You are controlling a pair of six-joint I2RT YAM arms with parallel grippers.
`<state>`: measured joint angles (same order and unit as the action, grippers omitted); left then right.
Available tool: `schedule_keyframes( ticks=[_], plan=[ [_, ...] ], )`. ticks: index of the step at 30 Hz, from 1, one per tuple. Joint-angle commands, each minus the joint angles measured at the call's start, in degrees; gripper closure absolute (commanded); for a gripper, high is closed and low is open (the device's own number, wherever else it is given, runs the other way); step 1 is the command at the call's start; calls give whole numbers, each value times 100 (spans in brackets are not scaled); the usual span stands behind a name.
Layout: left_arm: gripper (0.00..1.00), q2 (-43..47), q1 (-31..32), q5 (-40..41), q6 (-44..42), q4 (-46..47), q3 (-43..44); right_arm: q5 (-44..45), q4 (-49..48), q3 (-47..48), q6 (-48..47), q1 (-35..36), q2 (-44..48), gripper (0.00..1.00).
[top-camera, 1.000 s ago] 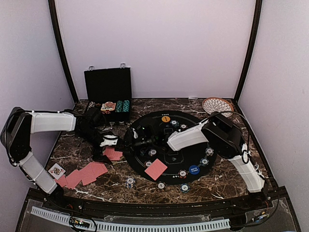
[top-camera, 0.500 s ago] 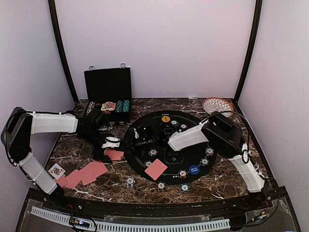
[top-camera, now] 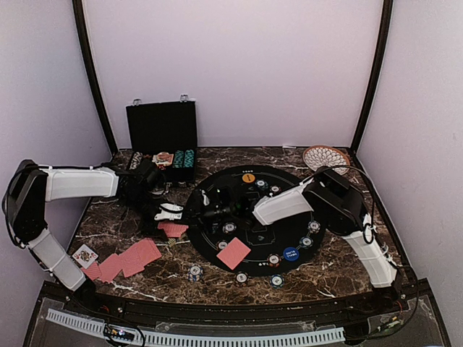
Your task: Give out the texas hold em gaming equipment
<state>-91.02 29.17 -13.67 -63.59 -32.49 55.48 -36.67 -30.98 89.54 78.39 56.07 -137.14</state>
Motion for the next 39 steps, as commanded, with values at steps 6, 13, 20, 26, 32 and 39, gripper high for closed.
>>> schedule_keyframes(
  ticks=[6,13,20,26,32,39],
  plan=[
    [43,105,221,-70,191,-155,524,-8,-473,-69,50,-3,273,88],
    [47,59,276,-14,342,-259,718,42,-675,-153,173,0,258,92],
    [22,129,322,13,342,-489,828,173,-976,-478,314,-50,378,100],
    [1,94,372,-152,361,-724,936,102,-1341,-494,525,-51,346,100],
    [1,-79,541,-20,287,-754,965,71,-1537,-565,615,-53,398,100],
    [1,-221,572,329,299,-631,949,32,-1709,-671,679,-53,416,100]
  ],
)
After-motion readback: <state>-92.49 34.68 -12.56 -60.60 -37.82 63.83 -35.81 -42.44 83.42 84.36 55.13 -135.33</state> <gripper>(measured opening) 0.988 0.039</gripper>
